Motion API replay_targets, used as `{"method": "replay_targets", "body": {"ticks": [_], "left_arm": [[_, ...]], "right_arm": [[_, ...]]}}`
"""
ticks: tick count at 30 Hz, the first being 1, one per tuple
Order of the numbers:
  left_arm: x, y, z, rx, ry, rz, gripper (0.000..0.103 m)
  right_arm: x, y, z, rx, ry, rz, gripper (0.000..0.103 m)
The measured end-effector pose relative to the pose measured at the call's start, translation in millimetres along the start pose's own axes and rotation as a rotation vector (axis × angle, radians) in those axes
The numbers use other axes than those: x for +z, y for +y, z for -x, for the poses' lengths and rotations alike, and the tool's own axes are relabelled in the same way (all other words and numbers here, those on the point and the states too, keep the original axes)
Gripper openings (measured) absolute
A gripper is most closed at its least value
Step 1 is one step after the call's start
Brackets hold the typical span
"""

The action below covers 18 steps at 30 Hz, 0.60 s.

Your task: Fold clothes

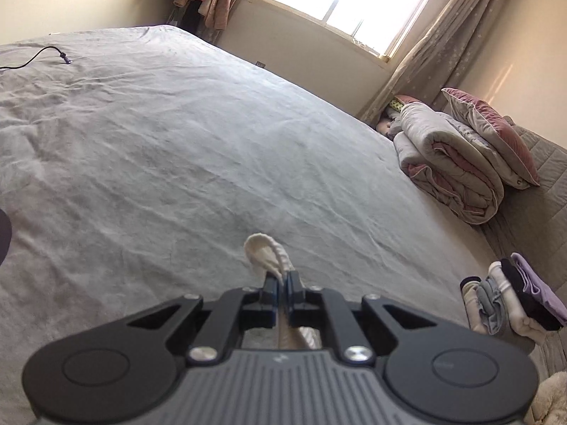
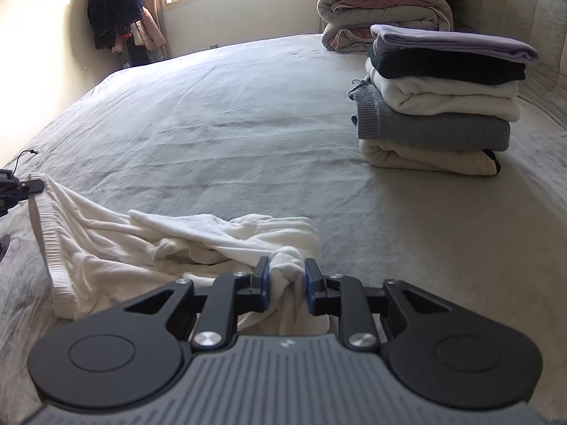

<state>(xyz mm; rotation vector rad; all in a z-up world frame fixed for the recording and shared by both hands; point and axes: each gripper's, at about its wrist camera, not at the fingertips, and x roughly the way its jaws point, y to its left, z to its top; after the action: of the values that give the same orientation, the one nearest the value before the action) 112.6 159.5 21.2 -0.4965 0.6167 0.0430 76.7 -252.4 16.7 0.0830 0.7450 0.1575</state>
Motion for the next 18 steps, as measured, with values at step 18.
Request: {"method": "replay_targets", "body": {"ticks": [18], "left_arm": [[-23, 43, -3, -0.064, 0.279, 0.208, 0.041]], "right_arm": [[-10, 72, 15, 0.195, 0.007, 0.206, 0.048]]}}
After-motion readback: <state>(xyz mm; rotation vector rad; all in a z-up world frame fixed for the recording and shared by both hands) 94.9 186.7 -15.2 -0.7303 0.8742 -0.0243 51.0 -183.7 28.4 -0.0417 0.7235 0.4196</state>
